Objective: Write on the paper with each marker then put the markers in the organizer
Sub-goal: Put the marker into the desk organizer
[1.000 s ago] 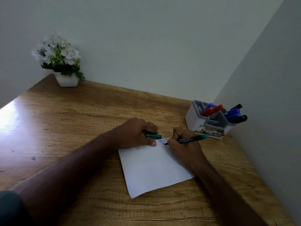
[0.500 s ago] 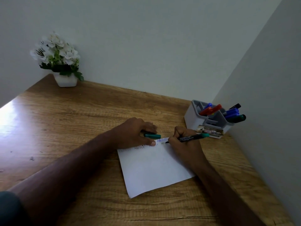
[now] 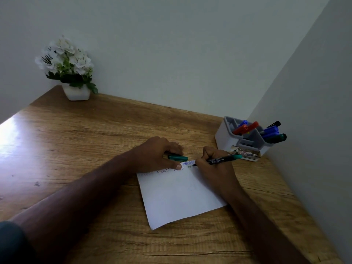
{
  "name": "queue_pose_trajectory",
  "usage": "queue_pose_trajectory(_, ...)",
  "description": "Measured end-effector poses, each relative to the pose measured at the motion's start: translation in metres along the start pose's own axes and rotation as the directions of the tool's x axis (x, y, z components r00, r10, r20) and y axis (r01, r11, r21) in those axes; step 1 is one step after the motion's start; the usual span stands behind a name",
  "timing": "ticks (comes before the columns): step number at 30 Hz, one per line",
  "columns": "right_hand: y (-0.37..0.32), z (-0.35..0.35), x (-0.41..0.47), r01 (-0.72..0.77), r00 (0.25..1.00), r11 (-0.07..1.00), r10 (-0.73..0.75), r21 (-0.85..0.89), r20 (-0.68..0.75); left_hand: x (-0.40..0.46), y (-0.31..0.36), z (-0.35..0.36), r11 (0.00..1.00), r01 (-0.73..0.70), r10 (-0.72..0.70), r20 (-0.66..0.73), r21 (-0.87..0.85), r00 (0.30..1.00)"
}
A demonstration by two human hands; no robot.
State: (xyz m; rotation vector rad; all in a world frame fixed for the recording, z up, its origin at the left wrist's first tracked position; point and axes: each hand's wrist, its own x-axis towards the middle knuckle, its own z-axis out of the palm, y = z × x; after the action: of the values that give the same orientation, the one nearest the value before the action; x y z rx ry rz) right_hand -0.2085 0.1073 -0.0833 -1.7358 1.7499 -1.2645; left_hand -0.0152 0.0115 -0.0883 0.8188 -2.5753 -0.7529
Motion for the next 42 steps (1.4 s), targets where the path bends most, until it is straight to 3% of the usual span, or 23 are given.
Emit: queue_pose_trajectory(42,0.0032,-0.0031,0.0,-0.01,0.999,0.999,0.011,0.042,-0.035,0.0007,-0.002,0.0014,1.0,-0.012,0.012,-0.002,0.008,1.0)
